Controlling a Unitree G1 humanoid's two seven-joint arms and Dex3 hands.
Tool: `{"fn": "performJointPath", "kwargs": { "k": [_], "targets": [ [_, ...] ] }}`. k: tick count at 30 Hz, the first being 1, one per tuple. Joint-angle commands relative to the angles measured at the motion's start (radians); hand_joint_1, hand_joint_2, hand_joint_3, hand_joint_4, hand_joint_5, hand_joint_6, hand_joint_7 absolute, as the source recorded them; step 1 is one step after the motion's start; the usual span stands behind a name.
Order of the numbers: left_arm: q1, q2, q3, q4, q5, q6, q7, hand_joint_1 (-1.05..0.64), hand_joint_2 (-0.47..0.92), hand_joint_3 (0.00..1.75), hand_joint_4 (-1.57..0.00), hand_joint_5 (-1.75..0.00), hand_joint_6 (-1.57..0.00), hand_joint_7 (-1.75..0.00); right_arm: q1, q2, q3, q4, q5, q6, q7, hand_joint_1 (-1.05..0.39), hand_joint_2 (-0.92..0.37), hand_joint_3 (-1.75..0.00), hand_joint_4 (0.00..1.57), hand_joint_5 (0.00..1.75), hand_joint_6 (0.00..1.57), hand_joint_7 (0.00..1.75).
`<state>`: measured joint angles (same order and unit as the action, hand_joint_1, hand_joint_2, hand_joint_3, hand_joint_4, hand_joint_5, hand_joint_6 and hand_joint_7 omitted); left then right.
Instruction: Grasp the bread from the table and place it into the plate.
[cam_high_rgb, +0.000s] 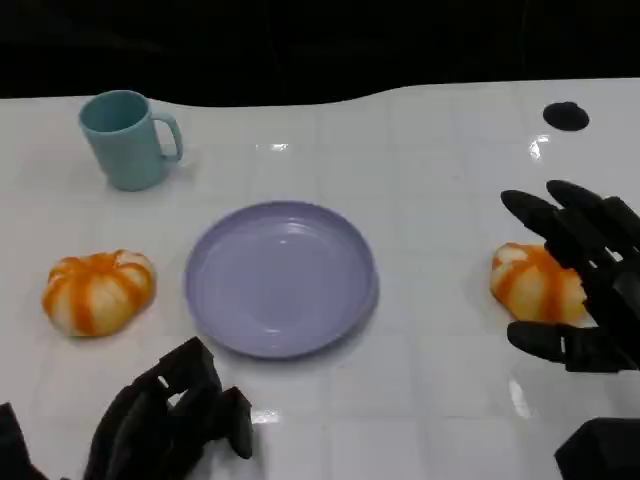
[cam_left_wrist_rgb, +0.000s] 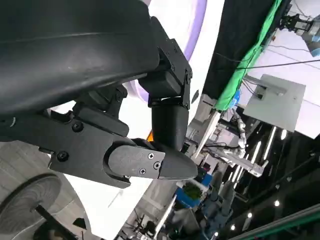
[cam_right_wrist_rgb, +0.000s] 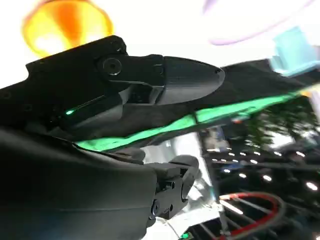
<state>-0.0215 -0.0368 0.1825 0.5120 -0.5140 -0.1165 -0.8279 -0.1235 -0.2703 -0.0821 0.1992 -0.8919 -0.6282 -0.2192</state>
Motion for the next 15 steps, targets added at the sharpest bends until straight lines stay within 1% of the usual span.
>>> {"fn": "performJointPath", "kwargs": {
  "k": [1,2,3,4,6,8,12,15],
  "targets": [
    [-0.002,0.01,0.006,0.004,0.006,-0.016,-0.003,-0.66,0.92,0.2,-0.83,-1.75,-0.68,-1.68,0.019,-0.038,0.06,-0.061,-0.04,0.133,-0.004,-0.78,-0.5,-1.08,0.0,0.0,0.0,0.14],
    [-0.002,0.01,0.006,0.004,0.008,-0.019,-0.002,-0.66,0.92,0.21,-0.84,-1.75,-0.67,-1.7,0.019,-0.044,0.074,-0.066,-0.047,0.156,-0.007,-0.77,-0.43,-1.15,0.0,0.0,0.0,0.12],
    [-0.002,0.009,0.006,0.004,0.009,-0.021,-0.002,-0.66,0.92,0.22,-0.84,-1.75,-0.67,-1.71,0.02,-0.05,0.086,-0.07,-0.048,0.174,-0.01,-0.77,-0.4,-1.18,0.0,0.0,0.0,0.11],
    [0.0,0.009,0.005,0.002,0.011,-0.025,0.001,-0.66,0.92,0.22,-0.84,-1.75,-0.66,-1.71,0.015,-0.054,0.104,-0.075,-0.07,0.215,0.001,-0.77,-0.39,-1.19,0.0,0.0,0.0,0.11],
    [0.001,0.008,0.005,0.002,0.013,-0.03,0.003,-0.67,0.92,0.22,-0.83,-1.75,-0.65,-1.72,0.005,-0.062,0.137,-0.075,-0.099,0.278,0.01,-0.78,-0.29,-1.33,0.0,0.0,0.0,0.05],
    [0.0,0.007,0.005,0.005,0.01,-0.033,-0.001,-0.67,0.92,0.22,-0.83,-1.75,-0.64,-1.73,-0.005,-0.068,0.164,-0.068,-0.102,0.322,0.01,-0.77,-0.24,-1.38,0.0,0.0,0.0,0.06],
    [0.005,0.005,0.004,-0.003,0.012,-0.028,0.009,-0.67,0.92,0.22,-0.83,-1.75,-0.64,-1.73,-0.041,-0.084,0.223,-0.026,-0.124,0.402,0.005,-0.76,-0.18,-1.43,0.0,0.0,0.0,0.04],
    [0.003,0.005,0.004,0.0,0.011,-0.029,0.007,-0.67,0.92,0.2,-0.83,-1.75,-0.65,-1.71,-0.078,-0.09,0.26,0.026,-0.124,0.445,-0.006,-0.75,-0.11,-1.48,0.0,0.0,0.0,0.05]
  ]
}}
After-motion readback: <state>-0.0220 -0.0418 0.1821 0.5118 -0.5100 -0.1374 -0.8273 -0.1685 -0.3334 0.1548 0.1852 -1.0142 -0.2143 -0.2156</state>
